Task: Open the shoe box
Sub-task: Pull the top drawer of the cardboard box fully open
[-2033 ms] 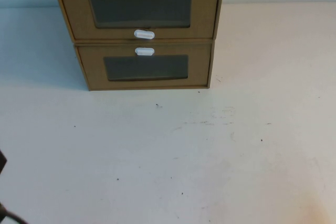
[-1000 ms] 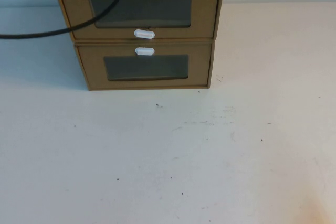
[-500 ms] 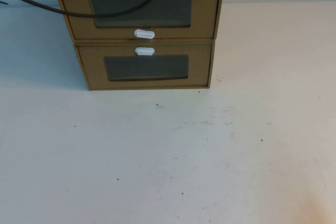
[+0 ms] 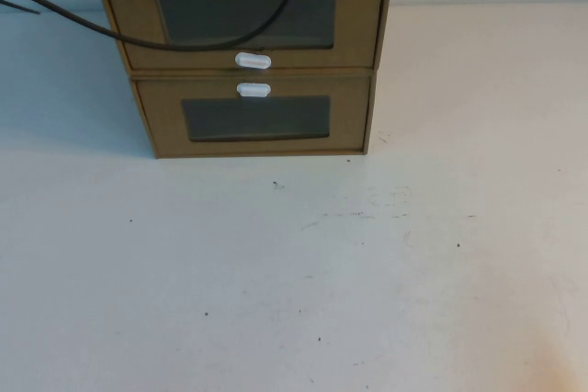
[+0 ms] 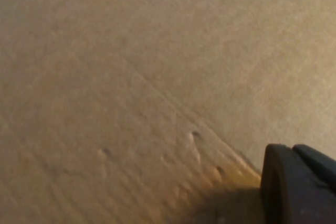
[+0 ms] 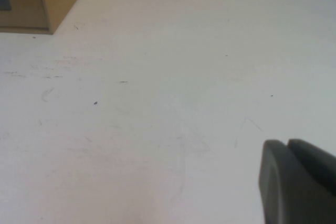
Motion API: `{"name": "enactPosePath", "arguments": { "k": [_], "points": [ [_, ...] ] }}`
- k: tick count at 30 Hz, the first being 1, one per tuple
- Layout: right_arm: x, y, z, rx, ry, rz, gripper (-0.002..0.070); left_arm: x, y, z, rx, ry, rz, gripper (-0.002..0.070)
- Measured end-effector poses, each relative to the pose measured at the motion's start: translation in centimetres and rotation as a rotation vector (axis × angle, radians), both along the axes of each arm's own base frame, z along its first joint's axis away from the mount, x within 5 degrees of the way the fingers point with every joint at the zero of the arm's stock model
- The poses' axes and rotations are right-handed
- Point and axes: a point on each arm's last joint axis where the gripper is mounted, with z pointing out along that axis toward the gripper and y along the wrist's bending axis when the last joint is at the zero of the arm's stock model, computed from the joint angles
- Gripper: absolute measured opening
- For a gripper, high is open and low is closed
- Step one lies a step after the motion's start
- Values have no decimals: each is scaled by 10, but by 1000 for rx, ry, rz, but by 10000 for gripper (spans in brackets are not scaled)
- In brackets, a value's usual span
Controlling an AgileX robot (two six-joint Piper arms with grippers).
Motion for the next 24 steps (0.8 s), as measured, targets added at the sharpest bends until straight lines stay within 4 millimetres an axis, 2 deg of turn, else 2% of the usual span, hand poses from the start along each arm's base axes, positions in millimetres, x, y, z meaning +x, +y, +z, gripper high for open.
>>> {"name": "enactPosePath", "arguments": {
  "k": [15,17,24],
  "points": [
    [0,0,2,10,-19,-2,-13,0,-2,-1,-1,-1,0,-5],
    [1,1,6,68,-65,-8,-14,0,-2,-1,-1,-1,0,-5],
    [3,2,22,470,-195,-50,-13,0,-2,-1,-1,-1,0,-5]
  ]
}}
